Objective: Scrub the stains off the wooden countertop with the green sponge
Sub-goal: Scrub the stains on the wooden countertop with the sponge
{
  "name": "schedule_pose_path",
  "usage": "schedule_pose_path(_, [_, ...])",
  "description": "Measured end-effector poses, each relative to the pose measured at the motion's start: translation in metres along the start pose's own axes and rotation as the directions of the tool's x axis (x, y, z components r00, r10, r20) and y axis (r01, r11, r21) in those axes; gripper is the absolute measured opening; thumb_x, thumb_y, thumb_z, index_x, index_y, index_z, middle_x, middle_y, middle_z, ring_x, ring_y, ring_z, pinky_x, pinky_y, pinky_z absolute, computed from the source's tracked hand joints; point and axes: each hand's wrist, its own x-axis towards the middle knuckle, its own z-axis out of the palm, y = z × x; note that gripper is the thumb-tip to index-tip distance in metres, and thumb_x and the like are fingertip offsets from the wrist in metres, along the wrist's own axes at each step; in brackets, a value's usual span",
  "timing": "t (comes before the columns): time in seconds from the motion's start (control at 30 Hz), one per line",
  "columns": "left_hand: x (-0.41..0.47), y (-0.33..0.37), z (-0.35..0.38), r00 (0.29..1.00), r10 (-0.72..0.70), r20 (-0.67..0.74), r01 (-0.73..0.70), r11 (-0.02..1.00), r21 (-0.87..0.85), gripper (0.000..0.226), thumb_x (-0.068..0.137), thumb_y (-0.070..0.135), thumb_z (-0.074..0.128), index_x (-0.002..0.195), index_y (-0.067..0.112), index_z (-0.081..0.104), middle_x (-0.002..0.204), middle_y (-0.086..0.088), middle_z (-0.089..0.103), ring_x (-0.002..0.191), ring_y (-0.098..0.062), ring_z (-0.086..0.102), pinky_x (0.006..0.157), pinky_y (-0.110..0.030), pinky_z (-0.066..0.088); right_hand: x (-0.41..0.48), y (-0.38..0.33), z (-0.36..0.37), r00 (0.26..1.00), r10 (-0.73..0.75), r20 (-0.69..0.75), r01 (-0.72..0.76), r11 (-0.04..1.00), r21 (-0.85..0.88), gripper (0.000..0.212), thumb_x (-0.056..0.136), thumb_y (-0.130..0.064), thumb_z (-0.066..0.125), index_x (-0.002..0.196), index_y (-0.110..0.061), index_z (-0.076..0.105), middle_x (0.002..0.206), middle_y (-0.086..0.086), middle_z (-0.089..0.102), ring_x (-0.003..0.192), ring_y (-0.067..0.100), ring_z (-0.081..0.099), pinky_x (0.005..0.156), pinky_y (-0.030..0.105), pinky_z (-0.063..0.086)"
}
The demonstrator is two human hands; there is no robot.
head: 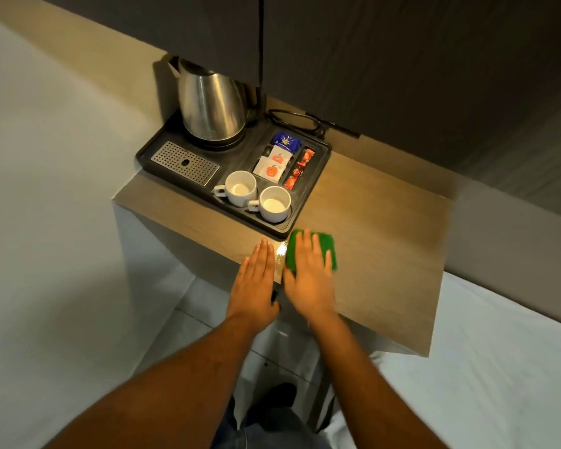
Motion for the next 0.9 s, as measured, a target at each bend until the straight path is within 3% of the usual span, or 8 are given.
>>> schedule_pose_path(0.07, [-0.001,-0.001,-0.001,0.999,0.025,-0.027,-0.025,1.000,0.005,0.109,0.103,0.036,0.057,0.167,0.011,-0.029,0.177,-0.009,-0.035,0.167,-0.025,-0.026,0.138,-0.045,-0.008,-0.034,-0.008,0.016,0.998,-0.022,0.056,0.021,1.000,0.006,0.085,0.101,-0.045,0.043,0.173,-0.022,0.005,0.182,0.001,0.004,0.169,0.021,0.004,0.135,0.051,0.007])
schedule_pose_path(0.13, [0.004,-0.002,-0.005,0.998,0.048,-0.045,-0.047,0.999,0.026,0.111,0.100,0.031,0.059,0.168,0.010,-0.026,0.178,-0.009,-0.034,0.168,-0.025,-0.024,0.139,-0.045,-0.005,-0.028,-0.008,0.011,0.997,-0.016,0.075,0.018,1.000,-0.021,0.084,0.102,-0.046,0.041,0.174,-0.022,0.005,0.182,0.000,0.003,0.169,0.020,0.003,0.136,0.050,0.006])
schedule_pose_path(0.33, [0.016,-0.003,-0.011,0.998,0.055,0.039,-0.057,0.997,0.058,0.130,0.089,0.031,0.074,0.168,0.012,-0.028,0.179,-0.010,-0.031,0.168,-0.030,-0.023,0.139,-0.052,0.003,0.088,0.004,-0.058,0.994,0.102,0.034,-0.101,0.995,-0.015,0.075,0.111,-0.039,0.040,0.174,-0.018,0.004,0.182,0.004,0.001,0.170,0.025,0.001,0.138,0.051,0.006])
schedule_pose_path(0.5, [0.020,-0.008,-0.014,0.991,0.061,0.116,-0.072,0.993,0.090,0.133,0.092,0.040,0.076,0.166,0.011,-0.030,0.179,-0.011,-0.032,0.167,-0.031,-0.026,0.138,-0.049,-0.004,0.146,0.046,-0.109,0.994,0.097,0.057,-0.092,0.992,-0.088,0.071,0.112,-0.039,0.038,0.174,-0.022,0.007,0.182,-0.002,0.004,0.170,0.020,0.004,0.137,0.050,0.005])
schedule_pose_path(0.63, [0.020,-0.007,-0.018,0.987,0.074,0.140,-0.089,0.990,0.106,0.138,0.090,0.044,0.080,0.167,0.009,-0.030,0.178,-0.012,-0.033,0.166,-0.031,-0.028,0.138,-0.049,-0.007,0.124,0.139,-0.128,0.960,0.262,-0.102,-0.270,0.960,-0.076,0.068,0.112,-0.035,0.043,0.172,-0.016,0.018,0.180,0.008,0.016,0.168,0.028,0.014,0.136,0.050,0.010])
schedule_pose_path(0.73, [0.019,-0.005,-0.020,0.987,0.067,0.146,-0.083,0.991,0.105,0.140,0.089,0.043,0.081,0.167,0.009,-0.029,0.179,-0.013,-0.032,0.167,-0.032,-0.027,0.138,-0.051,-0.005,0.090,0.197,-0.139,0.899,0.421,-0.120,-0.424,0.905,-0.006,0.068,0.113,-0.029,0.042,0.173,-0.011,0.014,0.181,0.011,0.011,0.169,0.030,0.007,0.136,0.051,0.004])
schedule_pose_path(0.83, [0.019,-0.004,-0.021,0.988,0.068,0.140,-0.083,0.992,0.100,0.138,0.089,0.044,0.080,0.167,0.009,-0.028,0.179,-0.013,-0.031,0.166,-0.033,-0.027,0.138,-0.052,-0.005,0.040,0.192,-0.117,0.892,0.430,-0.139,-0.437,0.899,-0.028,0.072,0.112,-0.030,0.042,0.173,-0.013,0.011,0.181,0.009,0.010,0.169,0.030,0.007,0.136,0.052,0.007])
schedule_pose_path(0.9, [0.019,-0.004,-0.021,0.988,0.071,0.136,-0.083,0.993,0.083,0.138,0.088,0.042,0.080,0.168,0.009,-0.027,0.179,-0.013,-0.032,0.166,-0.033,-0.027,0.138,-0.051,-0.006,-0.003,0.153,-0.080,0.916,0.371,-0.151,-0.378,0.926,-0.015,0.076,0.109,-0.036,0.044,0.174,-0.018,0.009,0.181,0.005,0.010,0.169,0.030,0.009,0.136,0.055,0.013])
